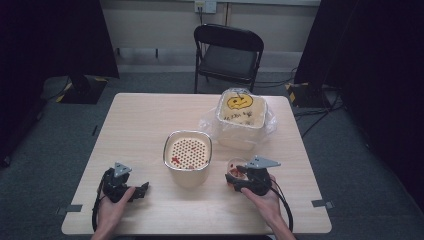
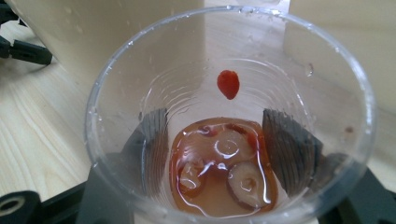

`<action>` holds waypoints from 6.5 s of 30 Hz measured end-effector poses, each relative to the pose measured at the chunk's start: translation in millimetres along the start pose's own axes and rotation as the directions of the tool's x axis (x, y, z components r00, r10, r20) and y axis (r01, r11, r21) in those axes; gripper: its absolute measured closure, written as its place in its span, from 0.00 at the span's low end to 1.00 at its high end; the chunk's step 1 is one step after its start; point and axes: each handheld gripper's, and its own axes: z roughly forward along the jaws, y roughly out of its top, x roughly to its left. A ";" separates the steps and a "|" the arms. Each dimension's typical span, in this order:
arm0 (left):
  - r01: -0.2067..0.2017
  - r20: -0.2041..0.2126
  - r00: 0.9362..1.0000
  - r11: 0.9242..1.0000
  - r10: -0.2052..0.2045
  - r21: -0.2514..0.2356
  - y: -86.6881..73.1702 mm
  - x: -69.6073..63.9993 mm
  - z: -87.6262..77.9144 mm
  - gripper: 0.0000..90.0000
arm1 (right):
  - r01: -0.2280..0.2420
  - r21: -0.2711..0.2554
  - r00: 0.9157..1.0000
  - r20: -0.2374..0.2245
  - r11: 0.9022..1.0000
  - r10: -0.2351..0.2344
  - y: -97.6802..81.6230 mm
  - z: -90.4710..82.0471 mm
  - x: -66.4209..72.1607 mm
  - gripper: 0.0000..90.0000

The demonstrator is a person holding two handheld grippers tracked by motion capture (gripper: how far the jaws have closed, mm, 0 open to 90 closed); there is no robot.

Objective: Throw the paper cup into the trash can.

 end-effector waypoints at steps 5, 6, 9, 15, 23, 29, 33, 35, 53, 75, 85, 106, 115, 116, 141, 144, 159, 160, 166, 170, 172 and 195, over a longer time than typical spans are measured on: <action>0.000 0.000 1.000 1.000 0.000 0.000 0.0 0.0 0.0 0.00 | 0.009 -0.011 1.000 0.015 1.000 -0.009 13.4 -2.3 0.6 0.48; 0.000 0.000 1.000 1.000 0.000 0.000 0.0 0.0 0.0 0.00 | 0.009 -0.011 1.000 0.015 1.000 -0.009 13.4 -2.3 0.6 0.48; 0.000 0.000 1.000 1.000 0.000 0.000 0.0 0.0 0.0 0.00 | -0.001 -0.029 1.000 0.026 1.000 0.002 23.4 -4.0 -0.2 0.48; 0.000 0.000 1.000 1.000 0.000 0.000 0.0 0.0 0.0 0.00 | 0.017 -0.045 0.999 0.039 0.999 -0.015 41.8 -6.7 2.4 0.48; 0.000 0.000 1.000 1.000 0.000 0.000 0.0 0.0 0.0 0.00 | 0.043 -0.060 0.997 0.063 0.997 -0.040 62.5 -8.5 5.1 0.48; 0.000 0.000 1.000 1.000 0.000 0.000 0.0 0.0 0.1 0.00 | 0.078 -0.063 0.993 0.089 0.995 -0.073 81.1 -8.3 9.7 0.48; 0.000 0.000 1.000 1.000 0.000 0.000 0.0 0.0 0.0 0.00 | 0.120 -0.055 0.987 0.114 0.991 -0.113 92.0 -7.4 14.0 0.48; 0.000 0.000 1.000 1.000 0.000 0.000 0.0 0.0 0.0 0.00 | 0.147 -0.046 0.982 0.130 0.988 -0.140 98.1 -7.0 18.0 0.48; 0.000 0.000 1.000 1.000 0.000 0.000 0.0 0.0 0.0 0.00 | 0.382 0.067 0.883 0.270 0.922 -0.385 135.9 9.5 49.9 0.50; 0.000 0.001 1.000 1.000 0.000 0.000 0.0 0.0 0.0 0.00 | 0.667 0.332 0.561 0.365 0.667 -0.743 146.7 41.1 92.0 0.51; 0.000 0.000 1.000 1.000 0.000 0.000 0.0 -0.1 0.0 0.00 | 0.725 0.446 0.377 0.379 0.524 -0.845 146.7 51.9 103.4 0.52; 0.000 0.000 1.000 1.000 0.000 0.000 0.0 0.0 0.0 0.00 | 0.754 0.611 0.037 0.330 0.243 -0.943 140.8 65.8 112.2 0.53; 0.000 0.000 1.000 1.000 0.000 0.000 0.0 -0.1 0.0 0.00 | 0.735 0.671 -0.125 0.275 0.097 -0.953 138.3 68.0 115.1 0.53; 0.000 0.000 1.000 1.000 0.000 0.000 0.0 -0.1 0.0 0.00 | 0.735 0.671 -0.125 0.275 0.097 -0.953 138.3 68.0 115.1 0.53; 0.000 0.001 1.000 1.000 0.000 0.000 0.0 0.0 0.0 0.00 | 0.507 0.800 -0.621 0.082 -0.319 -0.780 126.4 69.6 127.0 0.56; 0.000 0.000 1.000 1.000 0.000 0.000 0.0 0.0 0.0 0.00 | 0.482 0.809 -0.644 0.065 -0.337 -0.763 126.9 70.4 126.1 0.56; 0.000 0.001 1.000 1.000 0.000 0.000 0.0 0.0 0.0 0.00 | 0.489 0.813 -0.622 0.071 -0.316 -0.780 133.3 66.8 123.7 0.56; 0.000 0.000 1.000 1.000 0.000 0.000 0.0 -0.1 0.0 0.00 | 0.489 0.813 -0.622 0.071 -0.316 -0.780 133.3 66.8 123.7 0.56; 0.003 0.001 1.000 1.000 -0.003 0.000 0.0 -0.2 0.1 0.00 | 0.634 0.755 -0.438 0.173 -0.167 -0.882 140.2 64.3 124.2 0.56; 0.002 0.001 1.000 1.000 -0.002 0.000 0.0 -0.1 0.1 0.00 | 0.697 0.716 -0.293 0.229 -0.043 -0.928 144.4 61.8 122.4 0.56; 0.000 0.000 1.000 1.000 0.000 0.000 0.0 0.0 0.0 0.00 | 0.731 0.682 -0.199 0.260 0.034 -0.945 149.2 58.9 120.1 0.56; 0.000 0.000 1.000 1.000 0.000 0.000 0.0 -0.1 0.0 0.00 | 0.398 0.071 0.904 0.137 0.915 -0.404 170.8 3.5 45.7 0.56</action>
